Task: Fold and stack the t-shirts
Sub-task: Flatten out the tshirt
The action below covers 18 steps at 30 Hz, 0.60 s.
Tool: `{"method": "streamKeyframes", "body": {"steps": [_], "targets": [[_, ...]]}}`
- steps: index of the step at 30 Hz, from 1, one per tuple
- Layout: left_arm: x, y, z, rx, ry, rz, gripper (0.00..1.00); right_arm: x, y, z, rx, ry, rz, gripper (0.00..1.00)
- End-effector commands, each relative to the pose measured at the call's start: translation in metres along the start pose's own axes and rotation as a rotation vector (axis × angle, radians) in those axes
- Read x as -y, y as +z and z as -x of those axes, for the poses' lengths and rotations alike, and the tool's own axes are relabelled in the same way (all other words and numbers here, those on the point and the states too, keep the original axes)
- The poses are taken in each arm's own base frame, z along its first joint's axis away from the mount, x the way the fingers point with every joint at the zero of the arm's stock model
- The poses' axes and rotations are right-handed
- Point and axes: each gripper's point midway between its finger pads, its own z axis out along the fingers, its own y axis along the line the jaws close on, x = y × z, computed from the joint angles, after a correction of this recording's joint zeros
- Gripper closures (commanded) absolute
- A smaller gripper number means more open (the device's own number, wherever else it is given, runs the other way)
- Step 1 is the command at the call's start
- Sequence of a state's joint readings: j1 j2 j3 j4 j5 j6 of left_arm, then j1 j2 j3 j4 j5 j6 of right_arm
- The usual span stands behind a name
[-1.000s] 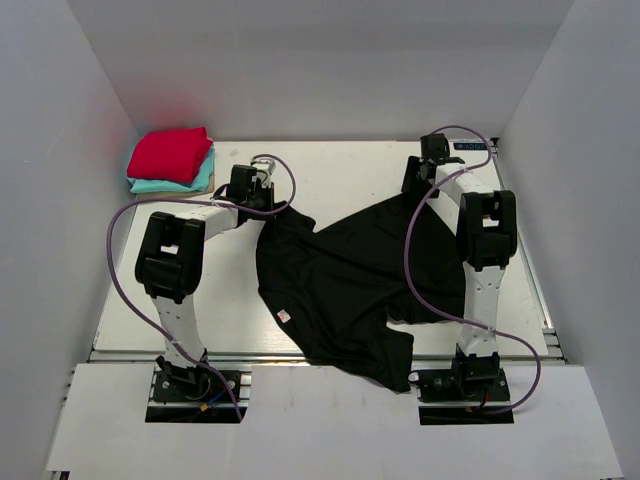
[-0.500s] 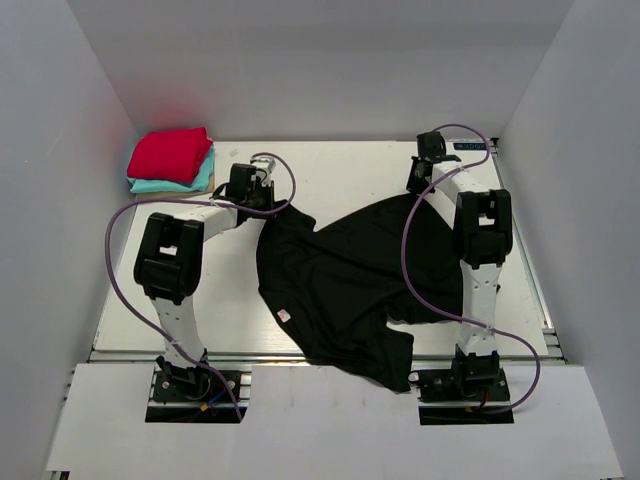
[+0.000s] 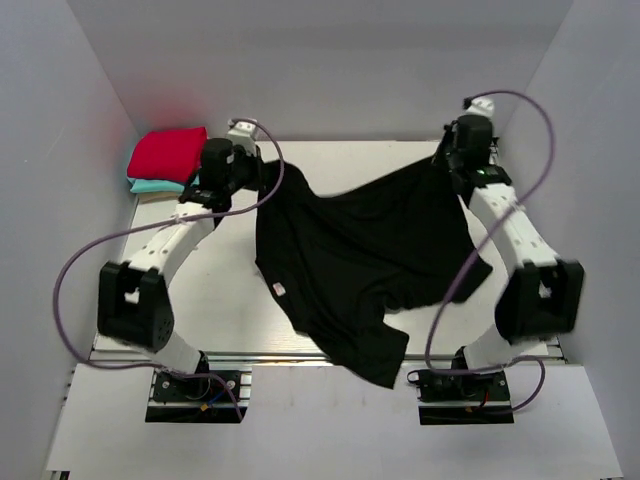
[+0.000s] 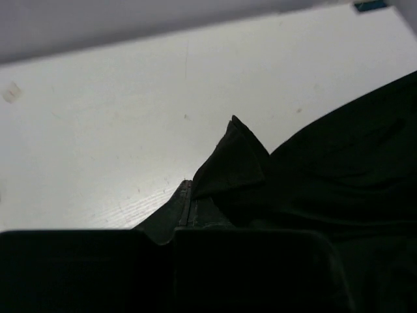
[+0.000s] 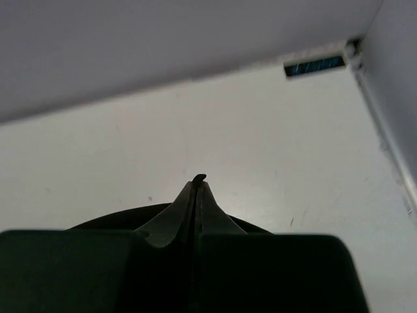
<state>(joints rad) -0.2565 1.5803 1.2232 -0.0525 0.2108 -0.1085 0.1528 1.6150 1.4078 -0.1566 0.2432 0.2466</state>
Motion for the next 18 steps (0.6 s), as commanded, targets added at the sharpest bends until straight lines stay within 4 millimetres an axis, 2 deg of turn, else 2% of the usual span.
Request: {"method": "streamKeyframes", "body": {"steps": [1,2,3,5,6,8,10,11,12,13,14,17,18], "targets": [[0.018,-0.054,0.068,0.187,0.068,-0.025,1.00,0.007,-0.065,0.091,0.333,0.027,-0.007,1.00],[0.025,-0.080,0.092,0.262,0.092,-0.021,1.00,0.009,-0.076,0.100,0.365,0.020,-0.008,1.00],[0.028,-0.092,0.101,0.299,0.100,-0.025,1.00,0.009,-0.107,0.121,0.433,0.026,0.006,1.00],[0.026,-0.120,0.121,0.373,0.103,0.026,1.00,0.014,-0.130,0.140,0.475,0.027,-0.011,1.00],[0.030,-0.149,0.137,0.438,0.110,0.043,1.00,0.016,-0.155,0.156,0.533,0.037,-0.009,1.00],[0.024,-0.179,0.153,0.508,0.110,0.115,1.00,0.024,-0.175,0.167,0.550,0.024,-0.046,1.00],[0.016,-0.226,0.167,0.591,0.087,0.216,1.00,0.033,-0.217,0.187,0.624,0.037,-0.071,1.00],[0.016,-0.227,0.167,0.592,0.087,0.217,1.00,0.034,-0.225,0.190,0.639,0.038,-0.069,1.00],[0.016,-0.245,0.180,0.639,0.097,0.236,1.00,0.037,-0.238,0.194,0.660,0.044,-0.071,1.00],[0.011,-0.257,0.182,0.653,0.082,0.282,1.00,0.037,-0.248,0.199,0.679,0.048,-0.065,1.00],[0.014,-0.278,0.190,0.703,0.079,0.289,1.00,0.039,-0.266,0.206,0.712,0.058,-0.061,1.00],[0.021,-0.313,0.203,0.775,0.077,0.290,1.00,0.038,-0.302,0.211,0.745,0.058,-0.020,1.00],[0.026,-0.337,0.213,0.829,0.092,0.290,1.00,0.038,-0.322,0.218,0.773,0.061,-0.006,1.00]]}}
